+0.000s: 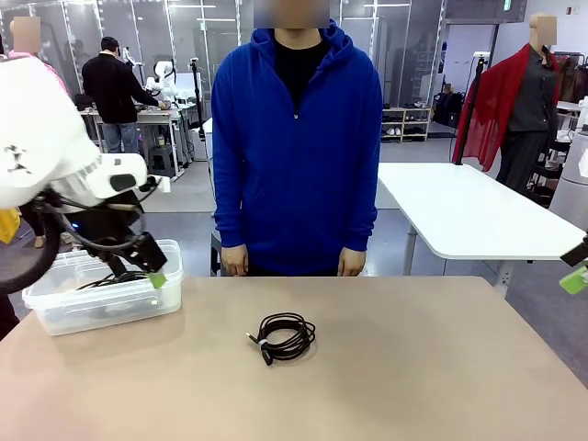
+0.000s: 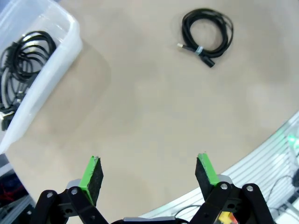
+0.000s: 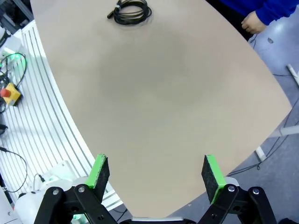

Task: Organize and store the cables.
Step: Place the USB Extension Cable into the Organizing box.

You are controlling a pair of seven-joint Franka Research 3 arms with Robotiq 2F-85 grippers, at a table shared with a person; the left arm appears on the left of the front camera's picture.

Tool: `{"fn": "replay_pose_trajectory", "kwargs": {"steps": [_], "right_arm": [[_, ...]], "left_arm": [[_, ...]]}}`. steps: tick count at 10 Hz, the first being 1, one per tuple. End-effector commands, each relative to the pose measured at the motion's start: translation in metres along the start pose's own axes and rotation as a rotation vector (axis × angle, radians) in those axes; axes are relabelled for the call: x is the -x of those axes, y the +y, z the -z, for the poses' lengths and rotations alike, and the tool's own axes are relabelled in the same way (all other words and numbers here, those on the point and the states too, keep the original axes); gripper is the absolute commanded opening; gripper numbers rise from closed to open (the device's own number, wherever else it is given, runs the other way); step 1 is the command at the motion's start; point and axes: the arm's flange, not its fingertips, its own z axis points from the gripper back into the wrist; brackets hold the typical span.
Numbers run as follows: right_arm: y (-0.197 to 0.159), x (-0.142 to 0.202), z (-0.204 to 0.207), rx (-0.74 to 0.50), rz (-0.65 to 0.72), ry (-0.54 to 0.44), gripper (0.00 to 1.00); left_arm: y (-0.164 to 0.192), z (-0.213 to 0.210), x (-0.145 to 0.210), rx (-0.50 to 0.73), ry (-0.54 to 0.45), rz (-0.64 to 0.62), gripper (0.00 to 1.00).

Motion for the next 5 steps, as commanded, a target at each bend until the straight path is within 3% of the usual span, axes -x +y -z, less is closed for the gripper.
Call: {"fn": "replay_pose_trajectory", "kwargs": {"steps": [1, 5], "right_arm": [[0.005, 0.019, 0.002, -0.012, -0.007, 0.021, 1.00], [0.003, 0.009, 0.000, -0.003, 0.008, 0.003, 1.00]], "left_arm": [[-0.016, 0.006, -0.026, -0.010, 0.012, -0.017, 1.00], [-0.024, 0.013, -0.031, -0.002, 0.031, -0.048, 1.00]]}}
